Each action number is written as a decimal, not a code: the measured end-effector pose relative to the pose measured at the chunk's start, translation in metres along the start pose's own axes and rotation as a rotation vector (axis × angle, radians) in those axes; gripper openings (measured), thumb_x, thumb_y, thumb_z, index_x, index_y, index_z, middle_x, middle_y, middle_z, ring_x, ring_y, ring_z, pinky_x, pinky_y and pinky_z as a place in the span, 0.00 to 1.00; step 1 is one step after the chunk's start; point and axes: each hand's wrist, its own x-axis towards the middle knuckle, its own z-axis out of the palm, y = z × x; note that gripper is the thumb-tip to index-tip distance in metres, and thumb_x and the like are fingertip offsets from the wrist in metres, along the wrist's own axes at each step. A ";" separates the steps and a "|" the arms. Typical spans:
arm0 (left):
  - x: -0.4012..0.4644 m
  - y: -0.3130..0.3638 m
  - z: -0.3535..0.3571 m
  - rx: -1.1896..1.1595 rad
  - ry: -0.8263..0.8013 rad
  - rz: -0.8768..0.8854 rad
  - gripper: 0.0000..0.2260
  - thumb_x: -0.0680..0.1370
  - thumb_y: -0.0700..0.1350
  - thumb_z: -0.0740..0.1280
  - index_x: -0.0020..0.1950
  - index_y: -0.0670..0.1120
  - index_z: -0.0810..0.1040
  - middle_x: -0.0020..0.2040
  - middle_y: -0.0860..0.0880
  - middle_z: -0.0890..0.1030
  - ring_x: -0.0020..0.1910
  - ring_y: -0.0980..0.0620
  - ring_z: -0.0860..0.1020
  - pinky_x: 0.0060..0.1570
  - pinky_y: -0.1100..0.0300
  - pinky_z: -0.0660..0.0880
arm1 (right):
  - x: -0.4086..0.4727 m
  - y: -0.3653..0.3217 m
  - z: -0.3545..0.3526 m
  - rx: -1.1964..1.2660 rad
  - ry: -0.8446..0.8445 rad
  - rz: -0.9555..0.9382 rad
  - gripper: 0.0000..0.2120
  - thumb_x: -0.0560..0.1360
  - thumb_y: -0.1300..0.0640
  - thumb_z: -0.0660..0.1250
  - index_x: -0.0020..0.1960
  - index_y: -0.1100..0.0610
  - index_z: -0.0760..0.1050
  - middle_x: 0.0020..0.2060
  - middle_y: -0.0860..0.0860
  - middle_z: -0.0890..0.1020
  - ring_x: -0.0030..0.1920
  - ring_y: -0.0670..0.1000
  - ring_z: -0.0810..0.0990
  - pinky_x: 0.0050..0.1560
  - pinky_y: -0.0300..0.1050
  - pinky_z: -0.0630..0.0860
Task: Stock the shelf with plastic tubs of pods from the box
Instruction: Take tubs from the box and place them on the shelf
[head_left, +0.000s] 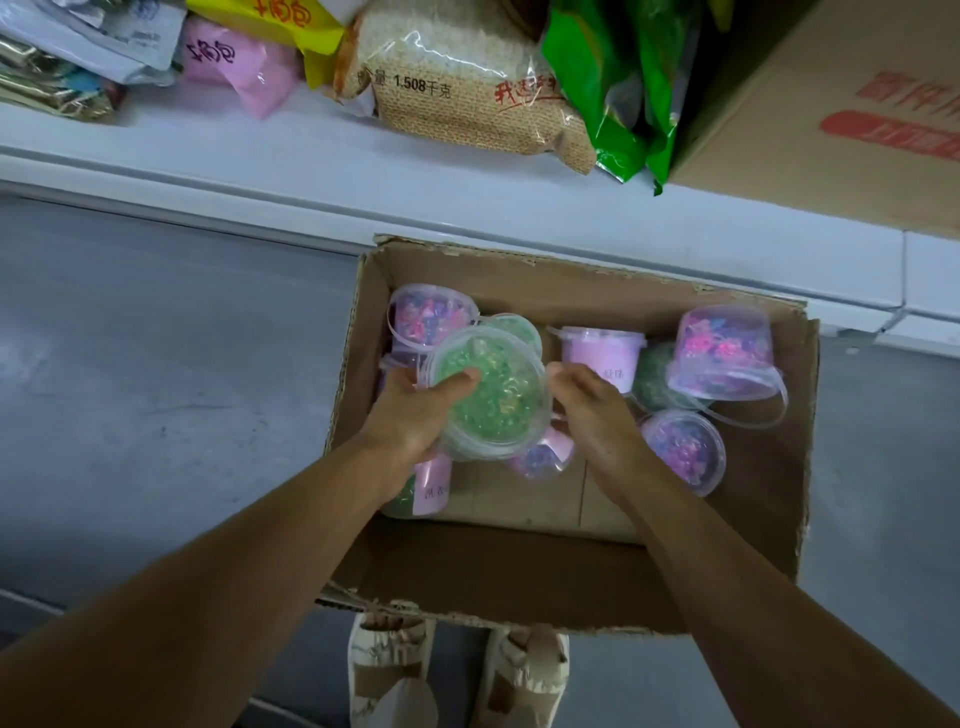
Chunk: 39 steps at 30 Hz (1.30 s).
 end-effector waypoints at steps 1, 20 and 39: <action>0.006 0.000 -0.003 -0.022 0.069 0.013 0.31 0.68 0.60 0.72 0.64 0.46 0.68 0.57 0.48 0.78 0.51 0.49 0.80 0.47 0.52 0.79 | 0.014 0.000 0.001 -0.083 0.068 -0.014 0.07 0.77 0.50 0.63 0.50 0.52 0.75 0.52 0.52 0.81 0.55 0.55 0.79 0.61 0.55 0.73; 0.053 -0.021 -0.019 -0.031 0.363 0.191 0.22 0.74 0.56 0.67 0.57 0.47 0.60 0.50 0.49 0.74 0.51 0.47 0.78 0.53 0.46 0.78 | 0.156 0.056 0.024 -0.268 0.014 0.128 0.31 0.62 0.51 0.76 0.63 0.56 0.72 0.55 0.55 0.80 0.55 0.57 0.79 0.54 0.54 0.79; 0.061 -0.027 -0.008 -0.109 0.379 0.184 0.25 0.74 0.55 0.68 0.62 0.43 0.63 0.54 0.46 0.76 0.53 0.47 0.78 0.54 0.46 0.78 | 0.146 0.049 0.024 -0.952 0.211 -0.056 0.15 0.77 0.64 0.56 0.61 0.69 0.71 0.59 0.65 0.76 0.60 0.61 0.75 0.56 0.48 0.71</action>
